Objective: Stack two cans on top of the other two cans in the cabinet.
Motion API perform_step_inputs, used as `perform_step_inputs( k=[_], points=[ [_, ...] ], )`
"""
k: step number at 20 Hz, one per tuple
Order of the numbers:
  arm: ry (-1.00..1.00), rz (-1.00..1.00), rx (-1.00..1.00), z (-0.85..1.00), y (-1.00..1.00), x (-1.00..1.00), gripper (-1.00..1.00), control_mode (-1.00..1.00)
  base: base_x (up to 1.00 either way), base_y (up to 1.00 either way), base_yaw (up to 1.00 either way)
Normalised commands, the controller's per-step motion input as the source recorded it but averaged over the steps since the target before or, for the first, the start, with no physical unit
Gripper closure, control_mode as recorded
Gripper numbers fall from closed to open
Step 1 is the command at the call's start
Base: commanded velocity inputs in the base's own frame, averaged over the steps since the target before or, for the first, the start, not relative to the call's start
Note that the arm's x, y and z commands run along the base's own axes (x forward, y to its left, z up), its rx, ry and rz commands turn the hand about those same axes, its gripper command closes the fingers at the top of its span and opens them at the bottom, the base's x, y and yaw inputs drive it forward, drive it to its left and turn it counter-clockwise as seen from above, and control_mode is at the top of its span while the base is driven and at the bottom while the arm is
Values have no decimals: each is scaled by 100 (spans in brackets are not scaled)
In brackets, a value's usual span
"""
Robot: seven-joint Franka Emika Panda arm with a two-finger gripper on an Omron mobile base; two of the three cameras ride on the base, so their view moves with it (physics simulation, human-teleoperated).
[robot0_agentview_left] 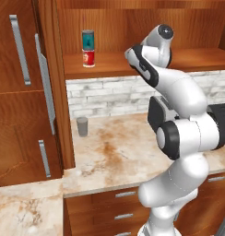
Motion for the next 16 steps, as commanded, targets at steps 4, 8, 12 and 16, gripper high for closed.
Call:
perform_step_inputs(
  k=[4,8,12,16],
  points=[
    [0,0,0,-7,0,8,100,-100,0,0,0],
    [0,0,0,-4,0,-1,100,-100,0,0,0],
    [0,0,0,-10,3,-22,100,-100,0,0,0],
    [-5,0,0,-4,20,-31,100,-100,0,0,0]
  ],
)
